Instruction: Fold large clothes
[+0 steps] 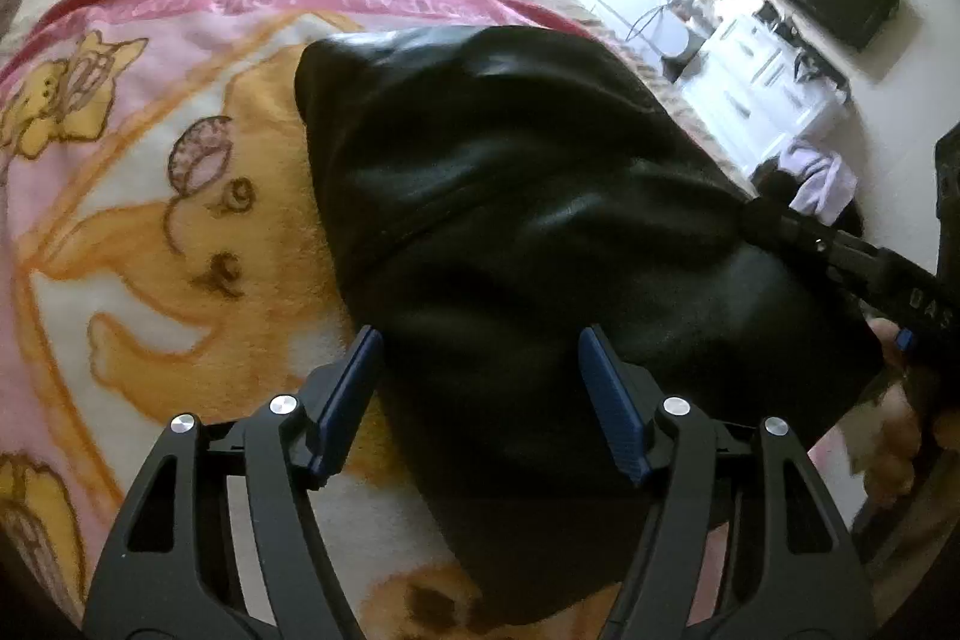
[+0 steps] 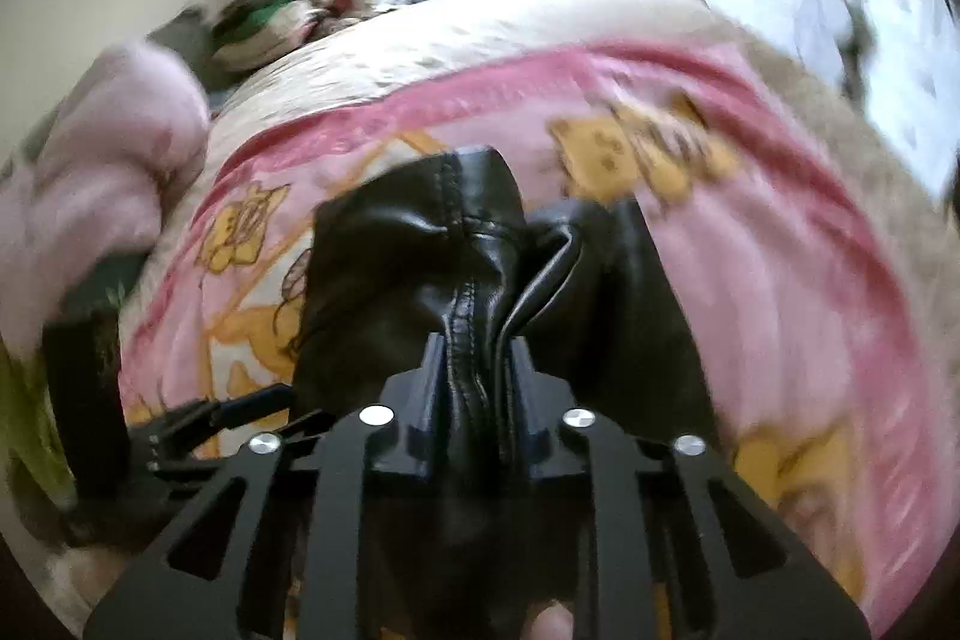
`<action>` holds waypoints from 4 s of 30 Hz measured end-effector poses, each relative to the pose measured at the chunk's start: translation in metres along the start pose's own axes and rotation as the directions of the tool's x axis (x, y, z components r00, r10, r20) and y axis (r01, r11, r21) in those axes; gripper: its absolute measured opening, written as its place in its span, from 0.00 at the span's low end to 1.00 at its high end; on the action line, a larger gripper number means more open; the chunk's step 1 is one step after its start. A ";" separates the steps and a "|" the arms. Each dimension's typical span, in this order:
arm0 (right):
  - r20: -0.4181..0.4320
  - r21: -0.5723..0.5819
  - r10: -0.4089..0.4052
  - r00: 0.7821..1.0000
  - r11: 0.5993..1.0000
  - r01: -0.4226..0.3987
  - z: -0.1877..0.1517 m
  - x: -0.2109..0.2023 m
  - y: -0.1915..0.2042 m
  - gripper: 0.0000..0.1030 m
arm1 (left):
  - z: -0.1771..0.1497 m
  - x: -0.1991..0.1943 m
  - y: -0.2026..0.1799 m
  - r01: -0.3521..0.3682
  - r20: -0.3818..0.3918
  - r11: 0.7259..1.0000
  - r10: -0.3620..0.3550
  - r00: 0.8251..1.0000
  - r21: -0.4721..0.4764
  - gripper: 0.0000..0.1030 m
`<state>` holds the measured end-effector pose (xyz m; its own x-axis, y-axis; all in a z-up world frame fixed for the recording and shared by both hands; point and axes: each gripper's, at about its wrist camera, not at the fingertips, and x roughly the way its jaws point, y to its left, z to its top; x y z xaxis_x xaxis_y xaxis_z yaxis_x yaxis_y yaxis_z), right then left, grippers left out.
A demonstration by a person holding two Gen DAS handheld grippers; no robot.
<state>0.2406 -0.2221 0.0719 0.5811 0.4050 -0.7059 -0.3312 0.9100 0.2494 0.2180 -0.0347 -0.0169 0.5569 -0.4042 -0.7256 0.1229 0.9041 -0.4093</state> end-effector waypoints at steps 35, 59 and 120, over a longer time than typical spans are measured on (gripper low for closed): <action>-0.033 0.509 0.329 0.944 0.818 -0.267 -0.121 0.021 -0.159 0.57 | -0.014 0.053 -0.031 0.173 -0.161 0.980 -0.187 0.969 -0.097 0.82; 0.011 0.253 -0.112 0.994 0.962 0.106 0.000 0.017 -0.091 0.89 | -0.009 0.002 -0.063 -0.084 -0.018 0.959 0.092 0.996 0.271 0.82; 0.236 0.110 -0.205 0.950 0.977 0.184 -0.194 -0.123 0.027 0.96 | -0.124 -0.122 -0.055 -0.067 0.153 0.981 0.039 0.987 0.182 0.91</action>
<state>0.0164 -0.2643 0.0371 0.7953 0.2187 -0.5654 -0.1345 0.9731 0.1871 0.0419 -0.0528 0.0258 0.6806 -0.3423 -0.6477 0.2329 0.9394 -0.2517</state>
